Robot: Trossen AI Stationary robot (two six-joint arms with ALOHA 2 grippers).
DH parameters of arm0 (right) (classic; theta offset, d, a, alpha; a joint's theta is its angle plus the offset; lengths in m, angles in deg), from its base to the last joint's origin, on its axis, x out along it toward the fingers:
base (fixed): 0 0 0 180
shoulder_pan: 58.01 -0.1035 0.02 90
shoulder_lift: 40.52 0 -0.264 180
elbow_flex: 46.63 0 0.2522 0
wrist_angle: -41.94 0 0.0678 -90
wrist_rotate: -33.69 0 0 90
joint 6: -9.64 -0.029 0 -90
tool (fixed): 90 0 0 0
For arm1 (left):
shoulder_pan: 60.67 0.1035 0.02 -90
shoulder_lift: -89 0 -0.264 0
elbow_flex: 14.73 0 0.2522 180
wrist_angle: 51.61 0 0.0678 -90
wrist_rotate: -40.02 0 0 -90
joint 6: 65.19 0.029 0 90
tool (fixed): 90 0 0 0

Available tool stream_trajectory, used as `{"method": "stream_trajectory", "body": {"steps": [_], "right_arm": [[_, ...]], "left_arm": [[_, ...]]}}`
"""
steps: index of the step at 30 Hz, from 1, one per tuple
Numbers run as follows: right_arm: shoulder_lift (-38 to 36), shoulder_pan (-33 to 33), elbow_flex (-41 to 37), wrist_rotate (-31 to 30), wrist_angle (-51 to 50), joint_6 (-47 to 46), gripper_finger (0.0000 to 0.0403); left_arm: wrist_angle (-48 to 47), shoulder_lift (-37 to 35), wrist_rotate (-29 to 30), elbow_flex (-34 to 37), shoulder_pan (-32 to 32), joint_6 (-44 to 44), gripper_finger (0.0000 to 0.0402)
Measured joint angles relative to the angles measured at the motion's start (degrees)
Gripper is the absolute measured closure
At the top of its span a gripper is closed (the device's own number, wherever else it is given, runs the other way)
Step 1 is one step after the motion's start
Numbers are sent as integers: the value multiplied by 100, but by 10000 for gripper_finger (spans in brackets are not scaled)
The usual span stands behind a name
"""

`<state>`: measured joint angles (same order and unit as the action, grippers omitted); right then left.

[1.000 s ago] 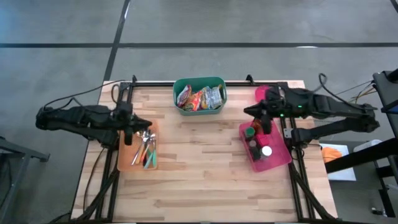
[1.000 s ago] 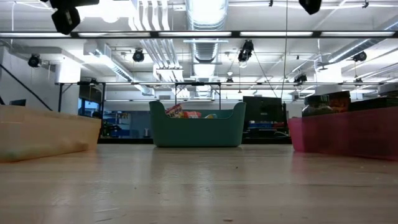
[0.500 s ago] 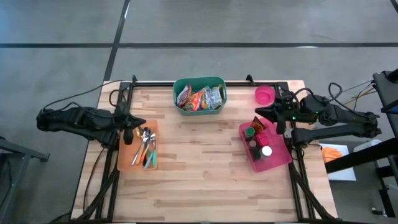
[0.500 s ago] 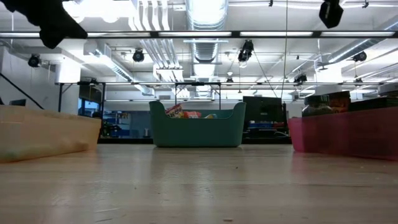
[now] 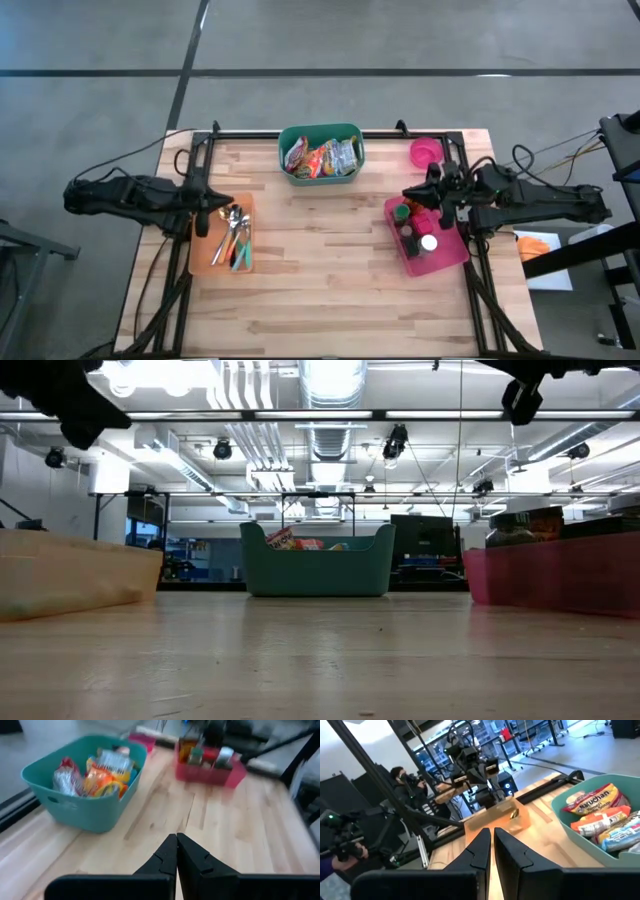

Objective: Pick & Place Food Item
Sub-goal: Return to Home Position

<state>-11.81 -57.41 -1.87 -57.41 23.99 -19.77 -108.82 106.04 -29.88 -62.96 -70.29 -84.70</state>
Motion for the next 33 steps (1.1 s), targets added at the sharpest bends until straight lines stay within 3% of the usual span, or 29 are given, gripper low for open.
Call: {"method": "stream_trajectory", "body": {"steps": [7, 18, 23, 33], "right_arm": [[-137, 0, -160, 10, 18, 59, 382], [-399, 0, -497, 185, 196, 191, 382], [-397, 0, -835, 850, 1084, 516, 382], [-391, 2, -2364, 1094, 3968, 16, 382]], "left_arm": [[2107, -1291, -172, 1208, -5, 138, 390], [2160, -1705, -365, 1976, -5, 325, 390], [2124, -1705, -453, 2209, -5, 352, 390], [2149, -1705, -899, 2456, -5, 410, 390]]}}
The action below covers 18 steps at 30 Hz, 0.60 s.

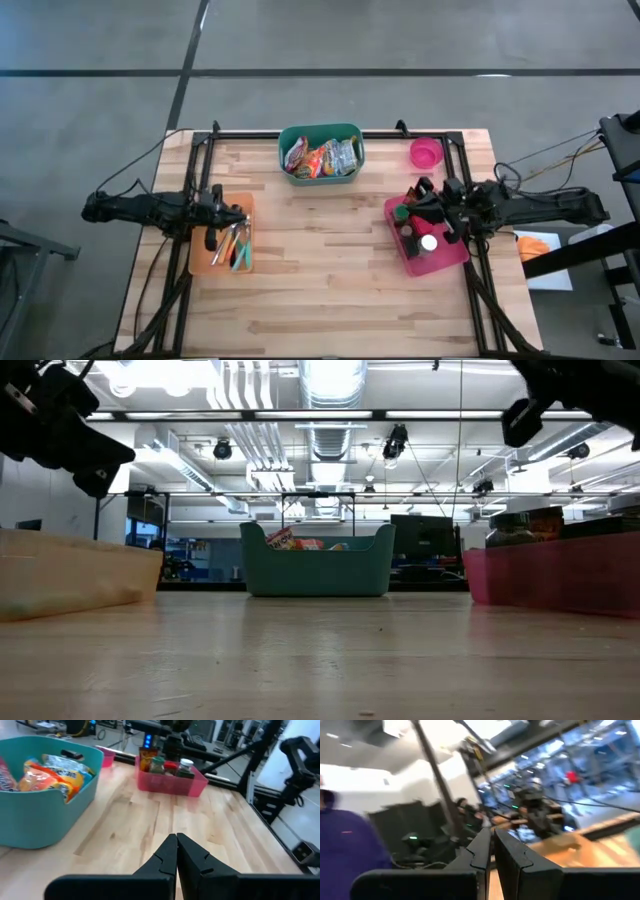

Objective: Pick & Place Food Item
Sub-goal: Return to Home Position

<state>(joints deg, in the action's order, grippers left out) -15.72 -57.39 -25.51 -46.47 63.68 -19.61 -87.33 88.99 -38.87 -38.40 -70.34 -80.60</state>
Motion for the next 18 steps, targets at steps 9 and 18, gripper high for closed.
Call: {"method": "stream_trajectory", "body": {"steps": [9, 18], "right_arm": [[16, -209, -623, 584, 1238, -331, 382], [0, -236, -627, 518, 872, 125, 382]], "left_arm": [[-250, 0, -216, 0, 0, 65, 390], [-247, 2, -218, 0, 0, -146, 391]]}}
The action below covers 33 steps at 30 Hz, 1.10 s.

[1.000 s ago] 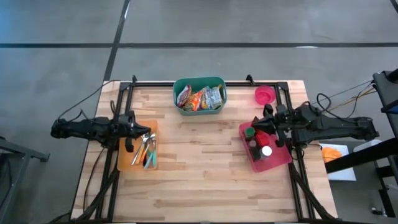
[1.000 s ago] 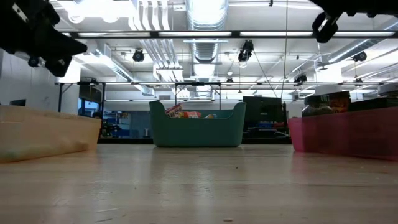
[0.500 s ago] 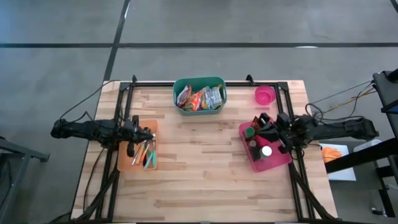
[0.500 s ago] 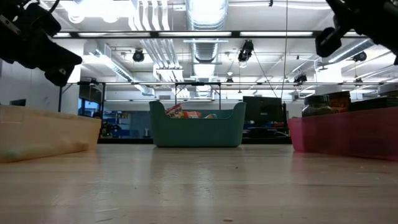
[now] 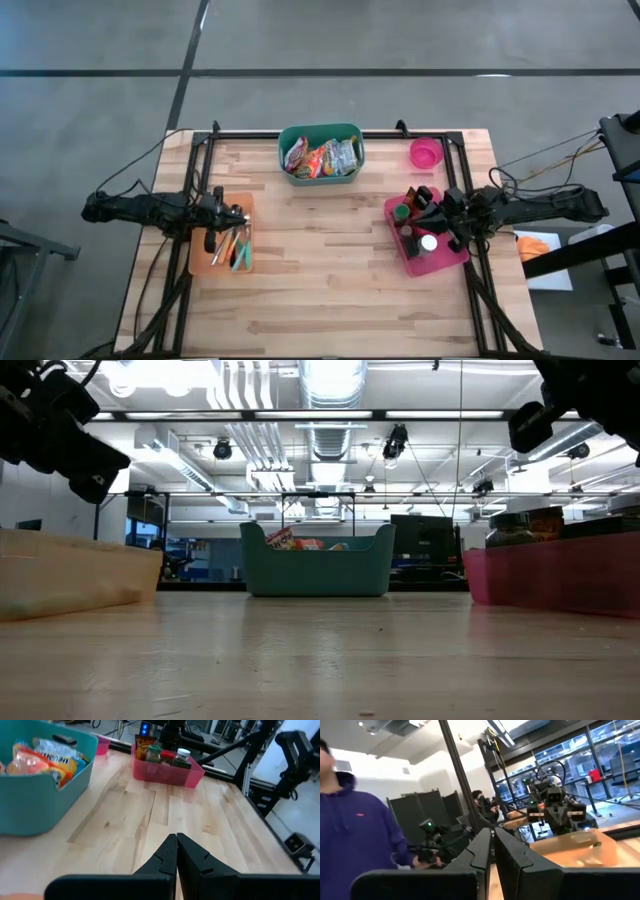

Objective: Pick & Place Food Item
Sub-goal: Return to Home Position

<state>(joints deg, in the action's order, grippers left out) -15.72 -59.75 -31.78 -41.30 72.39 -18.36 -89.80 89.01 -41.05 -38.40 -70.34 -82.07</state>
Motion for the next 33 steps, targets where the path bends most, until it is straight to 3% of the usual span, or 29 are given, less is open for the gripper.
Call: {"method": "stream_trajectory", "body": {"steps": [6, 16, 25, 33], "right_arm": [[-4, 0, 0, -1, -370, 118, 382], [-6, 0, -2, 90, -833, -920, 382], [-4, 1, 11, -153, -847, -12, 382], [-4, 0, 11, -156, -847, -148, 382]], "left_arm": [[-1, 9, 1, 0, 0, -633, 391], [-460, 11, 11, 0, 0, -270, 391], [-1133, 11, 26, 0, -2, -307, 391], [-1329, 13, 26, 0, -2, -307, 390]]}}
